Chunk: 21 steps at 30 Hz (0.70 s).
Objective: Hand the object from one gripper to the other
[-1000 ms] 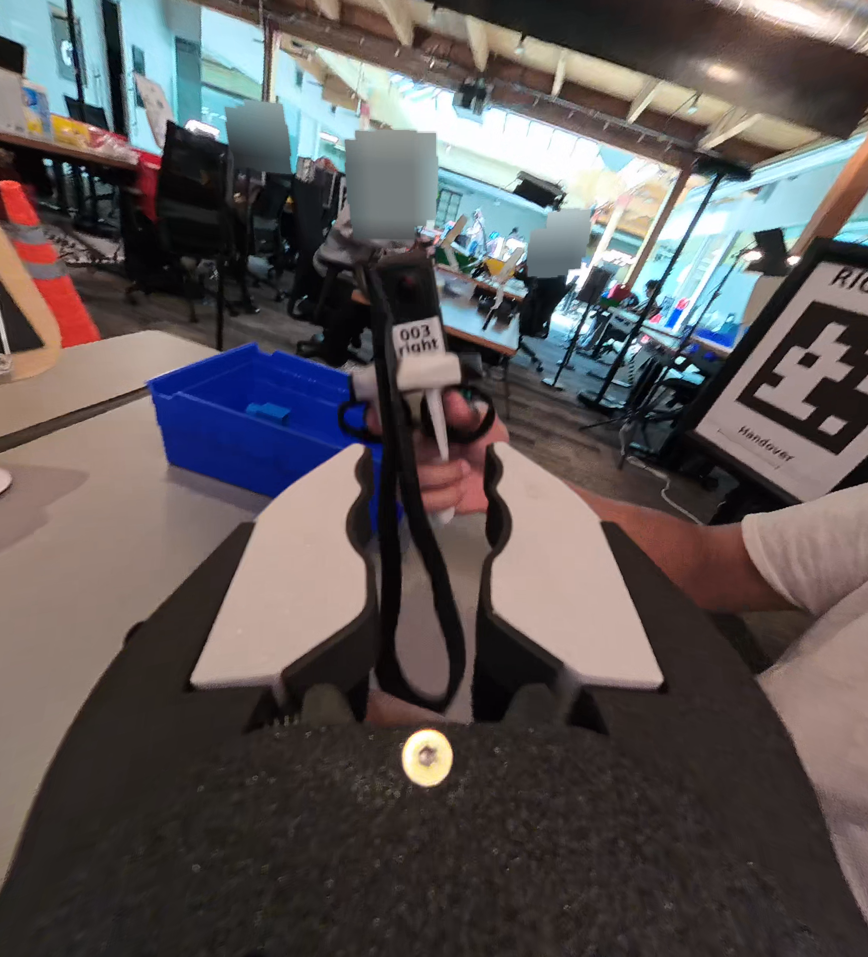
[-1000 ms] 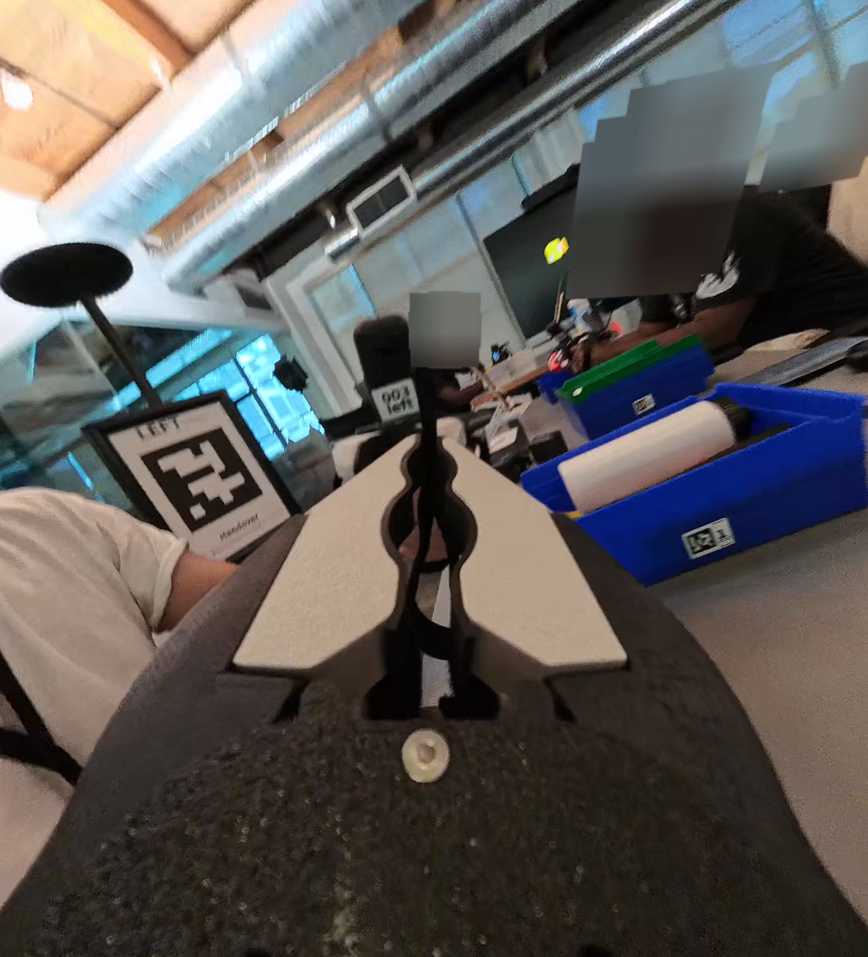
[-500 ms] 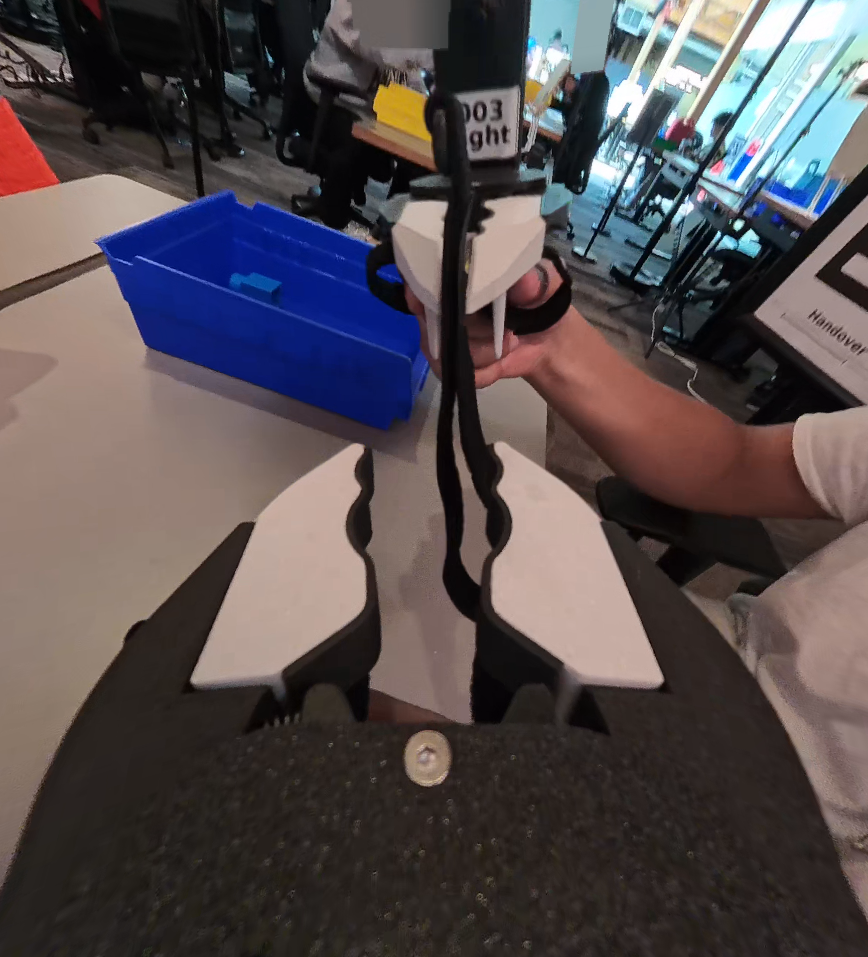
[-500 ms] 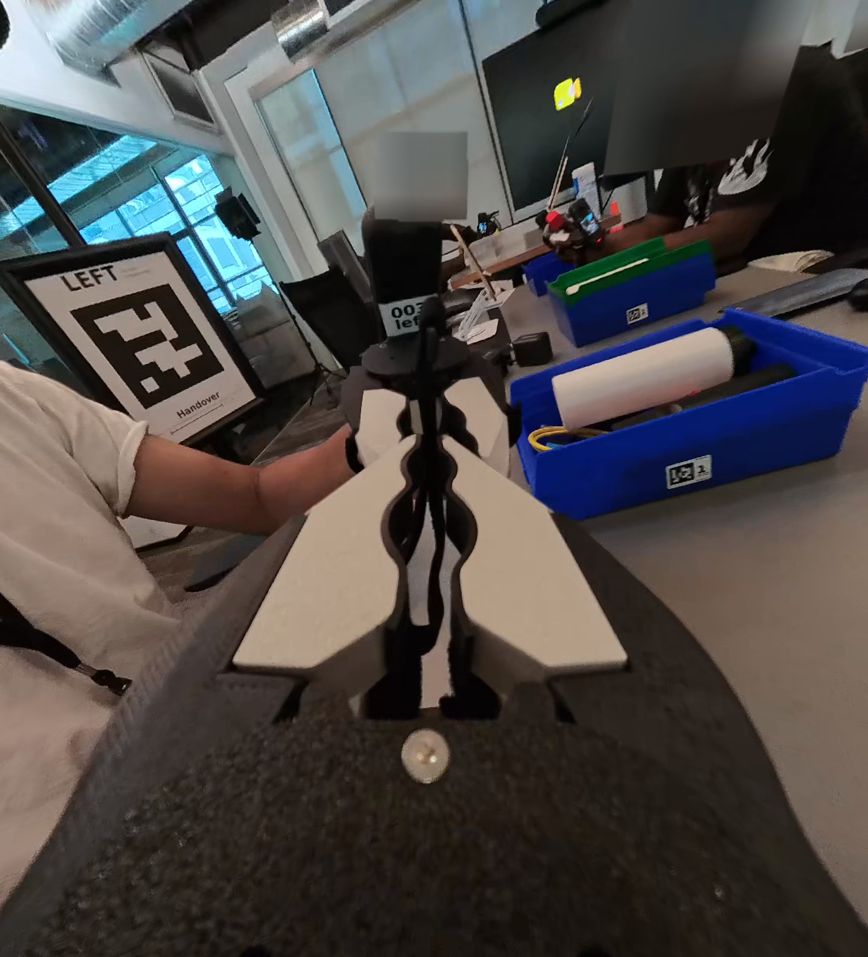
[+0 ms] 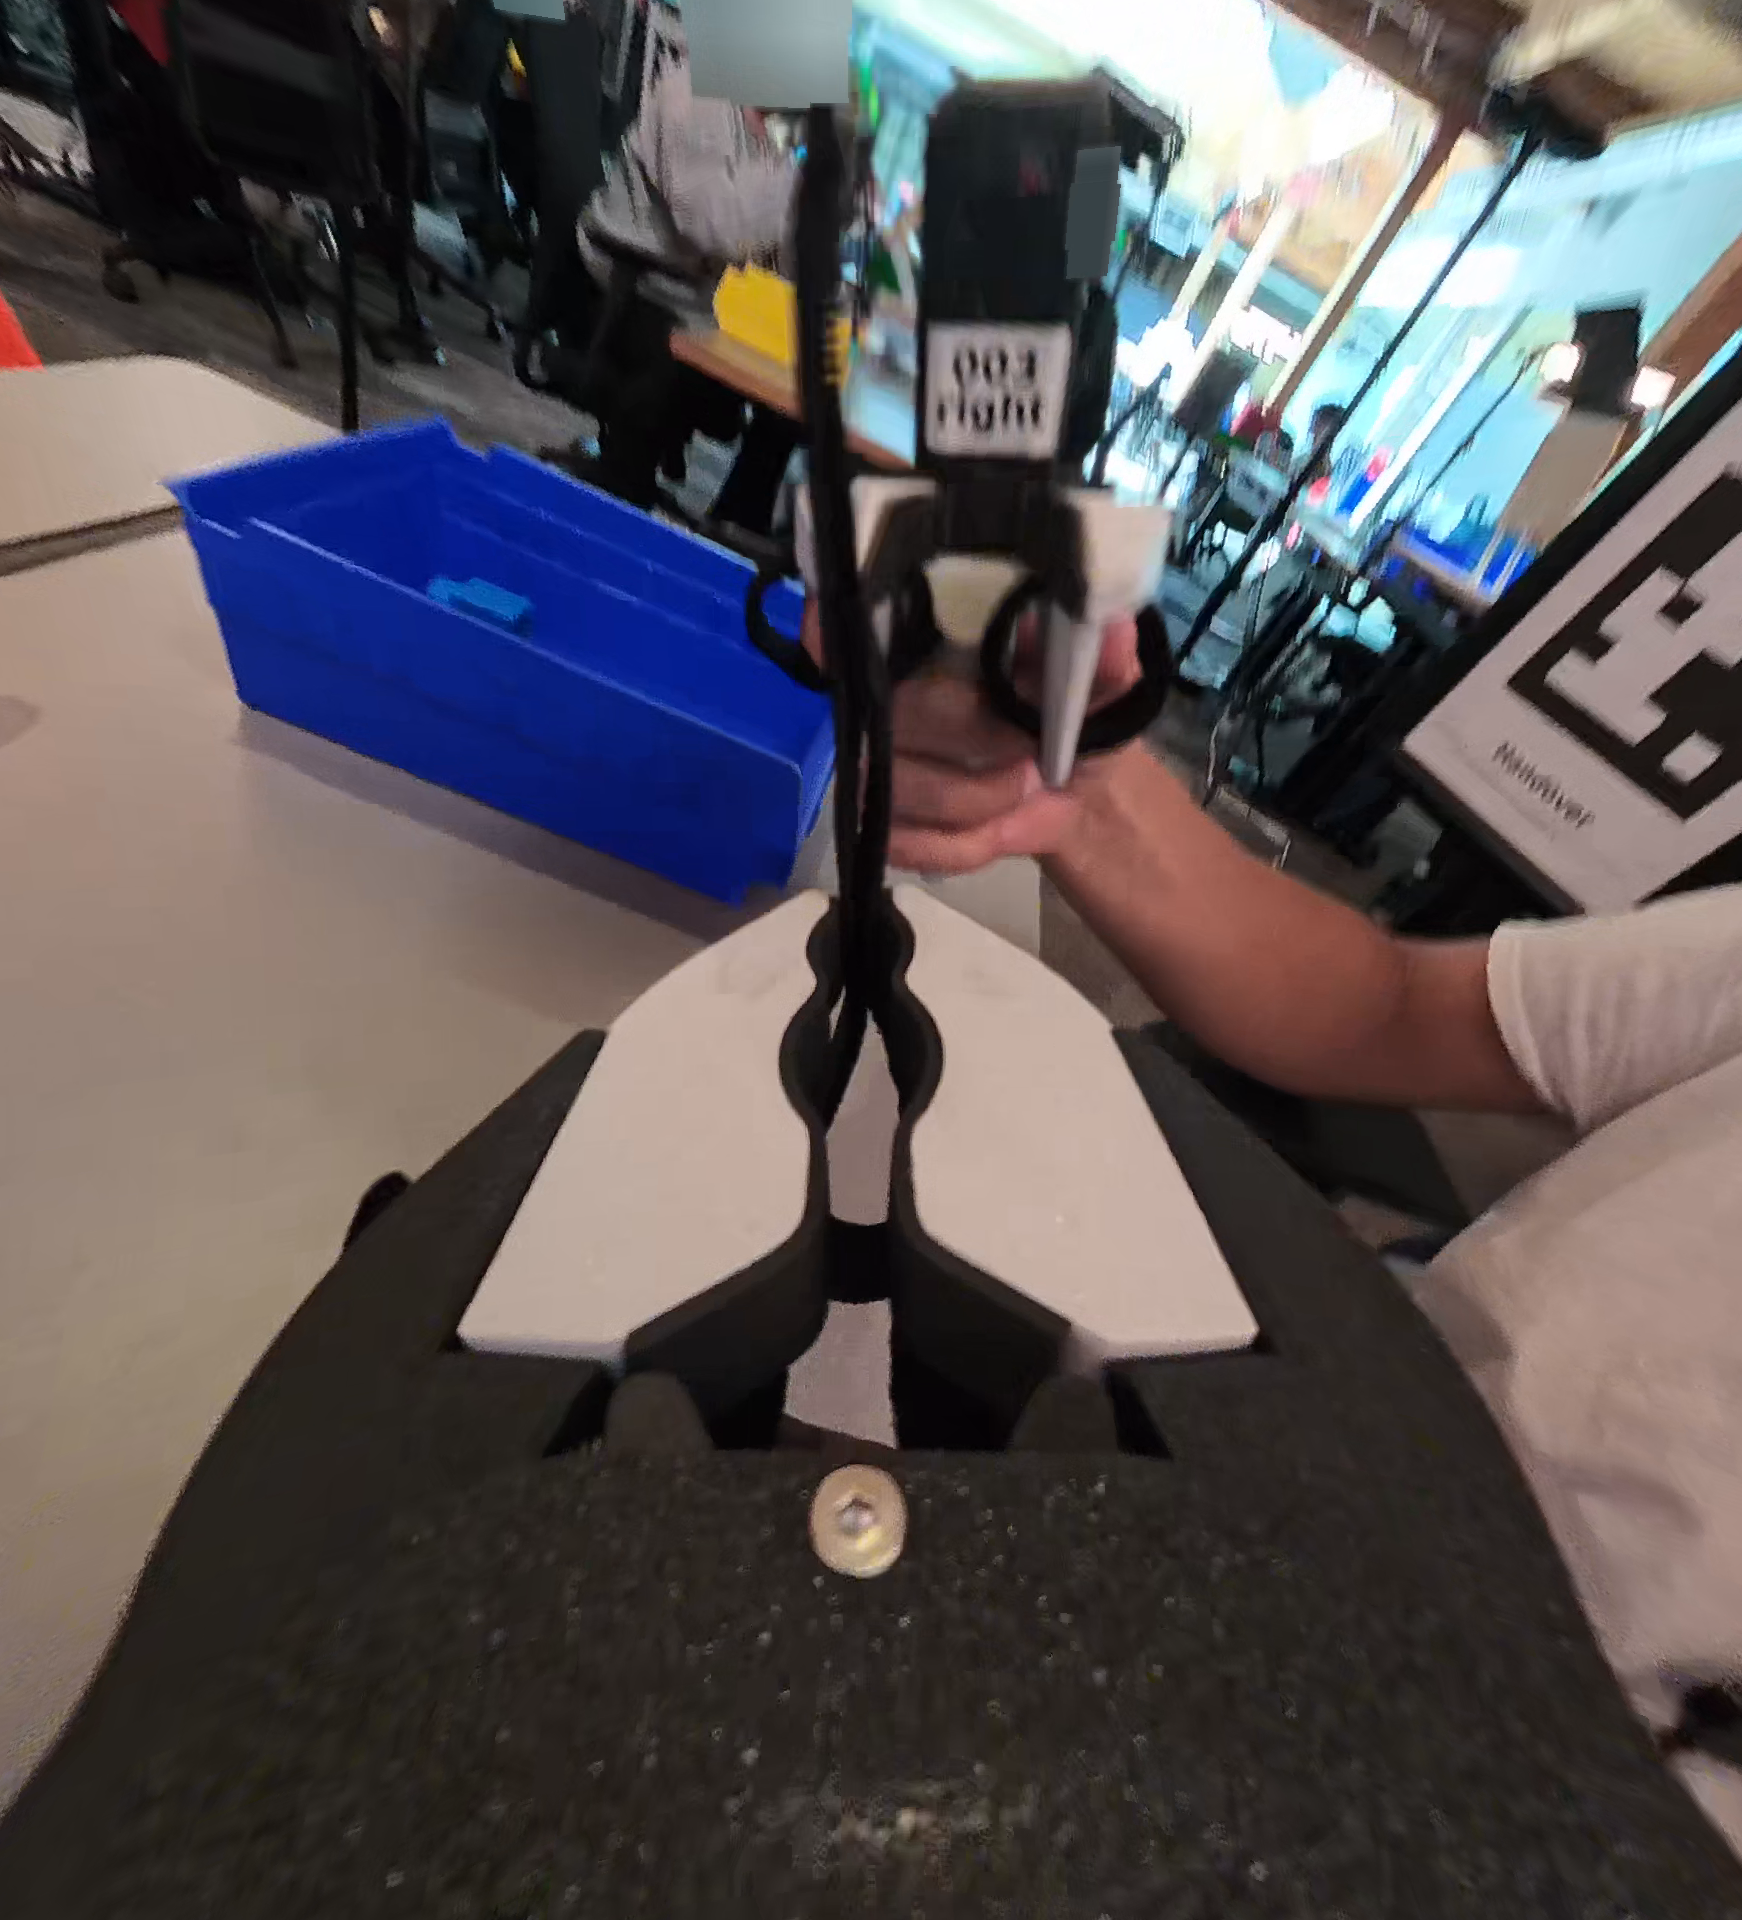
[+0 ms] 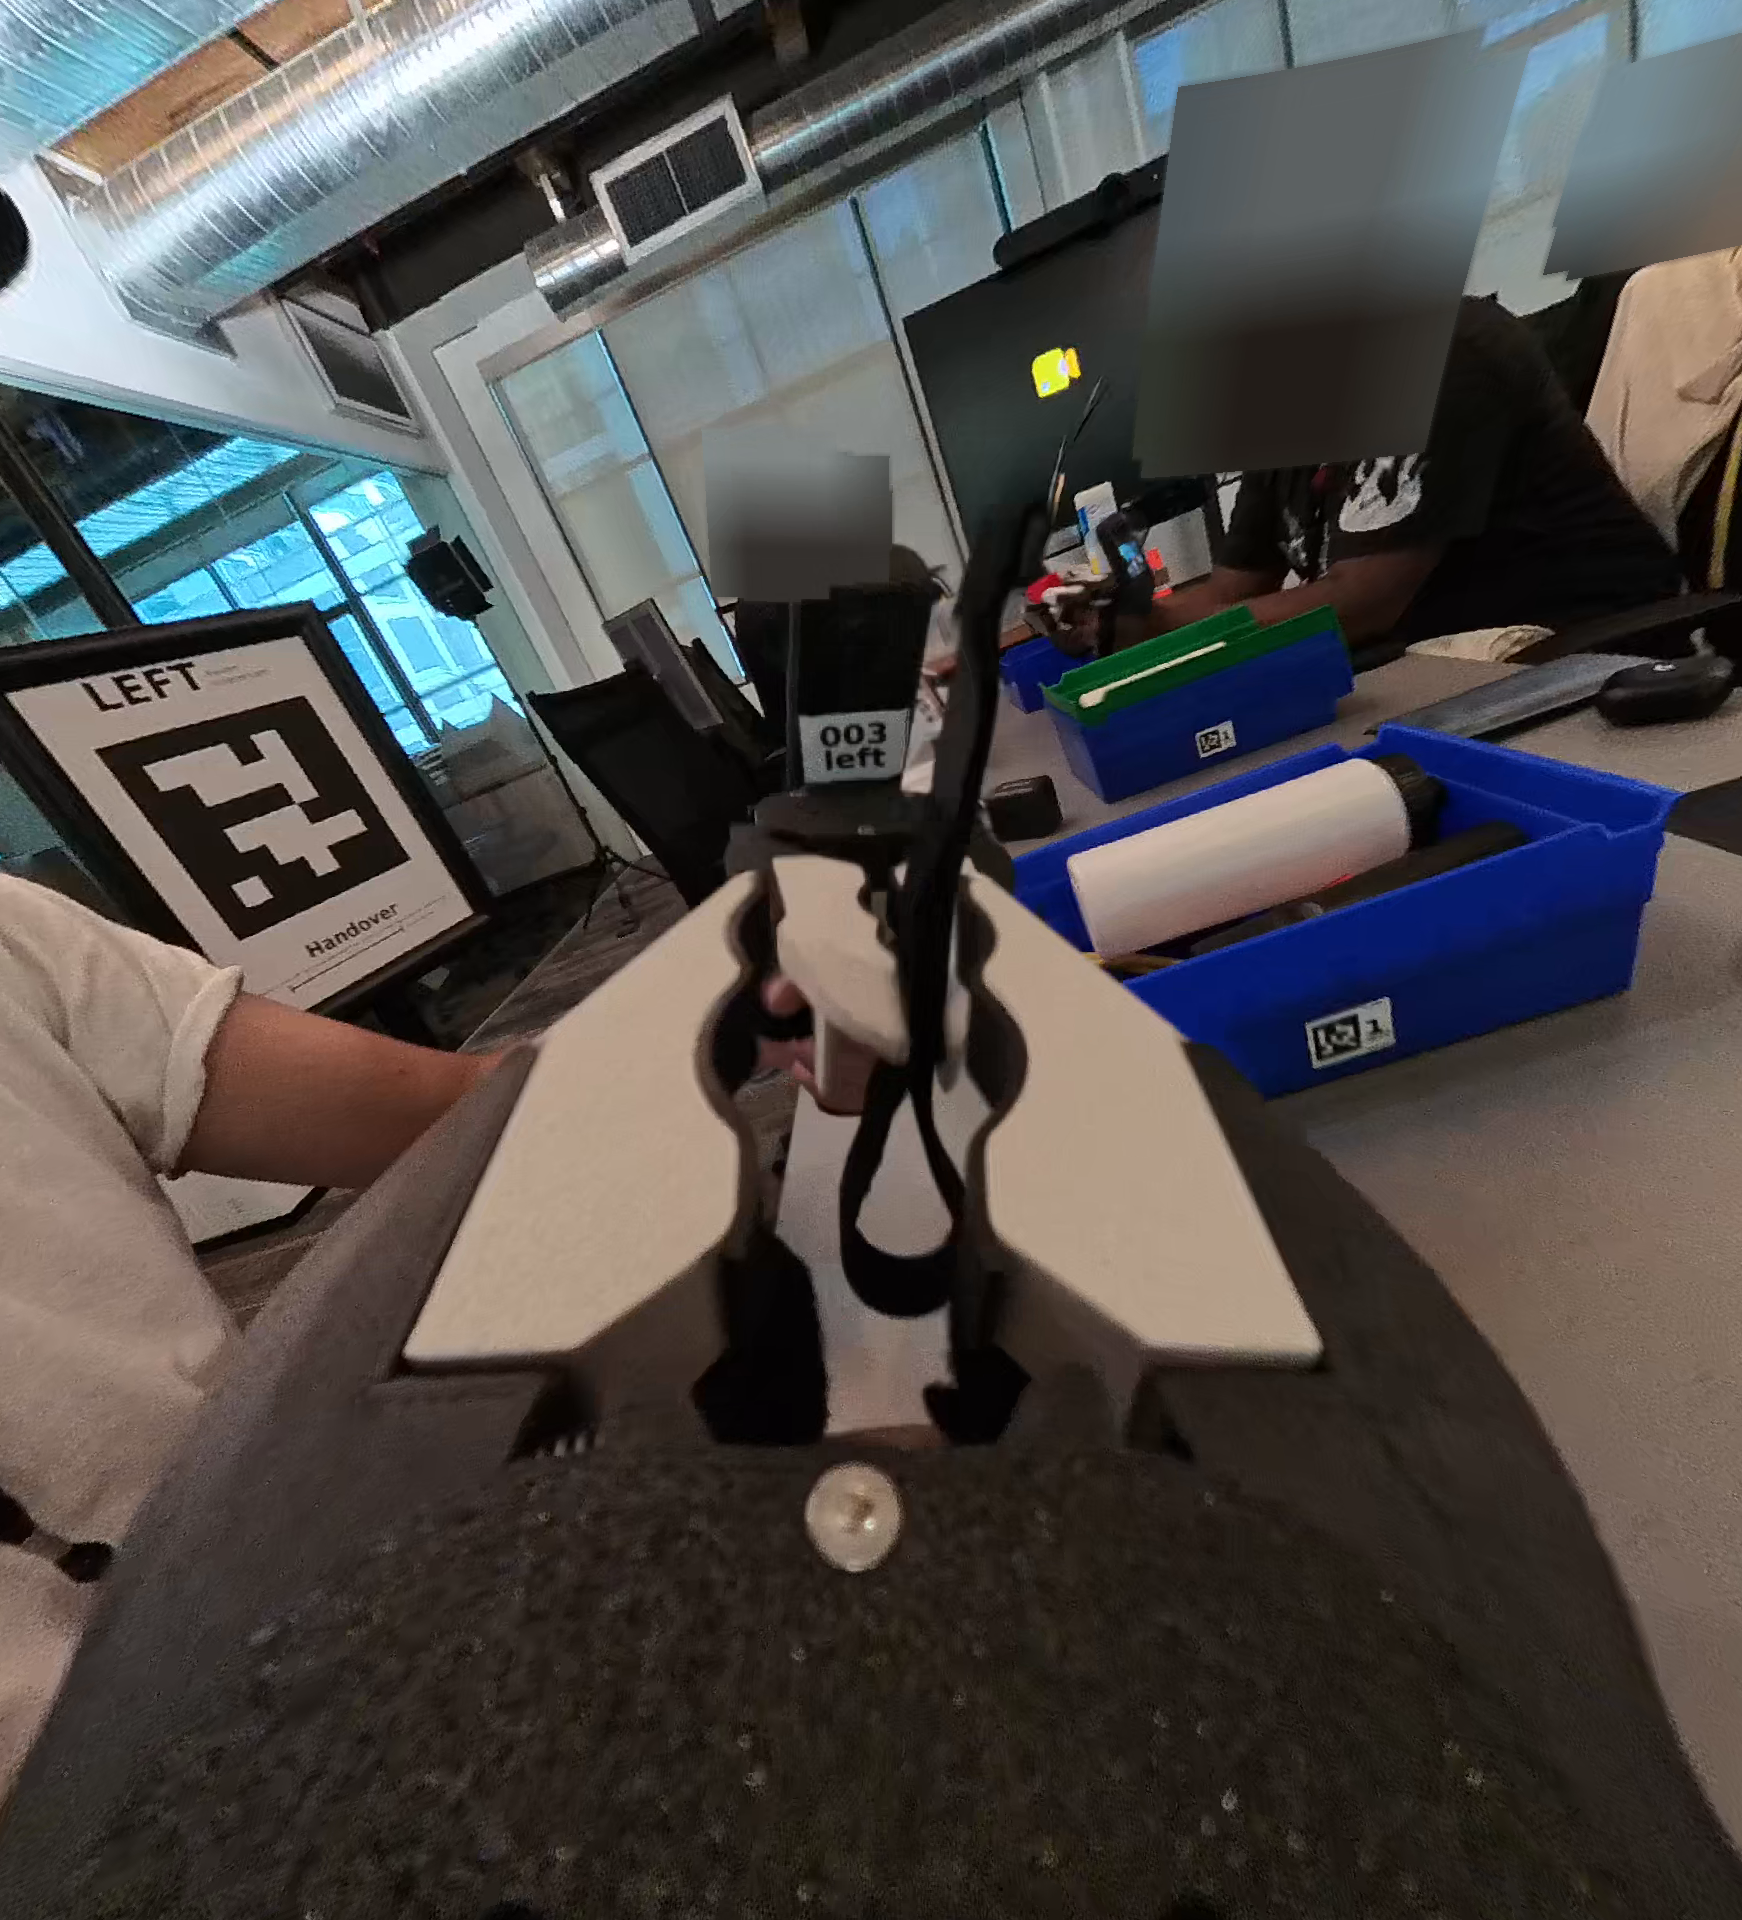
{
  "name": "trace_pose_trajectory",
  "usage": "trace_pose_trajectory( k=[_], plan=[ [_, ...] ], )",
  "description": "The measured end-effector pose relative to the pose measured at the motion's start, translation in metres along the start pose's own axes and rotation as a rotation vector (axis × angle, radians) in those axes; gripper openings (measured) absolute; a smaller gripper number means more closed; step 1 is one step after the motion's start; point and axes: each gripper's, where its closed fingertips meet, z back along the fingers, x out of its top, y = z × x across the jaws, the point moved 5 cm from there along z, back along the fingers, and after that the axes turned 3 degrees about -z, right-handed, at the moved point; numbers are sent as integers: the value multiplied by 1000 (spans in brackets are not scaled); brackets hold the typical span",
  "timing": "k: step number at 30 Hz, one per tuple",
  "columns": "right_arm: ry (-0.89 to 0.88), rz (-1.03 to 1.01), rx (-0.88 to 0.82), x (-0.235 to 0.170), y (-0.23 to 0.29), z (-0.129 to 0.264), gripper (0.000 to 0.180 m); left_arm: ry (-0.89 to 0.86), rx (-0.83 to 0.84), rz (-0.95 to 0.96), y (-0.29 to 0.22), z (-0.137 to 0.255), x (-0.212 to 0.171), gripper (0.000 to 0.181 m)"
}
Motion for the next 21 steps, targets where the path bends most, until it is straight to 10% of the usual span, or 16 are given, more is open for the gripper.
trace_pose_trajectory(
  k=[9,21],
  plan=[
    [129,436,-402,-21,-3,-24,52,-195,89,55,17,32,23,4],
    [-82,146,-119,-1,14,-15,32,146,-120,-190,-24,-7,-21,5]
  ],
)
